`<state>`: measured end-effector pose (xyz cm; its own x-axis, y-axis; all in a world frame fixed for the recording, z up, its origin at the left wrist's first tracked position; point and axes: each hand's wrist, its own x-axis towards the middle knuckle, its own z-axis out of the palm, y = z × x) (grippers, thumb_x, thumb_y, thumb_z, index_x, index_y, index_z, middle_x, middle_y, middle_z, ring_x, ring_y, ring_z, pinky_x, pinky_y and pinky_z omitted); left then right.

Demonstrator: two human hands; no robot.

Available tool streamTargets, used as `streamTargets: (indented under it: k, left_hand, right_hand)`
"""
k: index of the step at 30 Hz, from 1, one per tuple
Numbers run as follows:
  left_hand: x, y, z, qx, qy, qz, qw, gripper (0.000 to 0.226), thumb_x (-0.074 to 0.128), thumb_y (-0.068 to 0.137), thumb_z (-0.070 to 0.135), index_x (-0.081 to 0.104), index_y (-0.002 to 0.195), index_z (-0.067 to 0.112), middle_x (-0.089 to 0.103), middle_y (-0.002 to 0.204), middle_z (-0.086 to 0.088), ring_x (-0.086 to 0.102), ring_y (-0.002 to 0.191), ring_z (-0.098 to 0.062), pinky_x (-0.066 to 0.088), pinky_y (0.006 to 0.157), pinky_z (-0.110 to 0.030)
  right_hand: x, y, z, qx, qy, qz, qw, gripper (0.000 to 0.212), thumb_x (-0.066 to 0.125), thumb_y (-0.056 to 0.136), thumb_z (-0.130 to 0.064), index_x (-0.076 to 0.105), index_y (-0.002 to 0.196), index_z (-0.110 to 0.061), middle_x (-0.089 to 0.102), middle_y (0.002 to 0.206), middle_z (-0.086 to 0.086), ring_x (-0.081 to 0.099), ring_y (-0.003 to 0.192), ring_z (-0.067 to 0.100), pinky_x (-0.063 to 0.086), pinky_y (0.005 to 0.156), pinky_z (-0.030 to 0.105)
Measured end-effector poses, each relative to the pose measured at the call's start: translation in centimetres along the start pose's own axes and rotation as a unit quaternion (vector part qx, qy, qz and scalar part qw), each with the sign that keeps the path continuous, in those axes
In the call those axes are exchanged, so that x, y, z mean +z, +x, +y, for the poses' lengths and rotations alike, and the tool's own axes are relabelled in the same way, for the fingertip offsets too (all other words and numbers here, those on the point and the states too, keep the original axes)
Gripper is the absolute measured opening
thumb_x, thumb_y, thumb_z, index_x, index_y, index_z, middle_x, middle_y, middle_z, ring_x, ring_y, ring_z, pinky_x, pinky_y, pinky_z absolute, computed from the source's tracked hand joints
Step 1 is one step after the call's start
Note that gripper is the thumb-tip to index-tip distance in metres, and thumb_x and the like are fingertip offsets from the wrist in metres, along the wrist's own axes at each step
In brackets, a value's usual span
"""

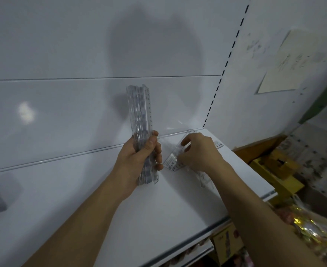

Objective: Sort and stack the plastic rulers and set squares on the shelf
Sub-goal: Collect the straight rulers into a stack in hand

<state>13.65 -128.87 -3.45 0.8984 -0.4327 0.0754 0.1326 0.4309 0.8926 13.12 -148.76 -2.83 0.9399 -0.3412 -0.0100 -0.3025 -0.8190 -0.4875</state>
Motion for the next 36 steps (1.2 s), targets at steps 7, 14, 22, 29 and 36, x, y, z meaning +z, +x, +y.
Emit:
streamTargets:
  k: [7,14,22,29,36]
  left_hand:
    - [0.0,0.0,0.0,-0.009,-0.01,0.003,1.0,0.037,0.062,0.09,0.023,0.057,0.123,0.005,0.059,0.084,-0.012,0.058,0.069,-0.024,0.052,0.063,-0.038]
    - [1.1,0.3,-0.6,-0.006,0.035,0.037,0.999,0.035,0.06,0.095,0.028,0.054,0.123,0.007,0.074,0.109,-0.009,0.073,0.097,-0.032,0.058,0.084,-0.05]
    - [1.0,0.3,-0.3,0.079,0.132,0.069,0.986,0.031,0.065,0.09,0.023,0.057,0.119,0.015,0.068,0.086,-0.005,0.067,0.075,-0.024,0.061,0.071,-0.039]
    - [0.8,0.5,-1.0,0.099,0.182,0.012,0.978,0.026,0.061,0.094,0.006,0.057,0.118,0.014,0.064,0.098,-0.017,0.068,0.078,-0.02,0.057,0.075,-0.035]
    - [1.1,0.6,-1.4,0.093,0.205,0.003,0.974,0.028,0.061,0.092,0.014,0.056,0.119,0.012,0.064,0.095,-0.012,0.067,0.076,-0.019,0.058,0.074,-0.036]
  right_hand:
    - [-1.4,0.3,0.2,-0.02,0.146,0.03,0.989,0.013,0.08,0.076,-0.016,0.08,0.084,-0.026,0.074,0.076,-0.012,0.066,0.069,0.001,0.048,0.062,0.018]
    - [-1.7,-4.7,-3.7,-0.073,0.445,0.138,0.882,0.013,0.076,0.083,-0.002,0.077,0.091,-0.013,0.075,0.074,0.001,0.068,0.061,0.009,0.057,0.059,0.025]
    - [-1.3,-4.5,-2.7,-0.138,0.353,0.106,0.919,0.023,0.057,0.097,-0.004,0.076,0.101,-0.017,0.075,0.079,-0.002,0.072,0.068,0.015,0.055,0.06,0.028]
    - [-1.9,-1.9,4.0,0.033,-0.074,0.054,0.995,0.069,0.073,0.075,-0.063,0.055,0.131,-0.027,0.058,0.123,0.003,0.052,0.115,0.026,0.048,0.091,0.041]
    - [-3.7,-1.9,4.4,0.046,-0.025,0.031,0.998,0.061,0.082,0.079,-0.033,0.058,0.134,-0.019,0.069,0.116,0.003,0.063,0.104,0.022,0.053,0.09,0.033]
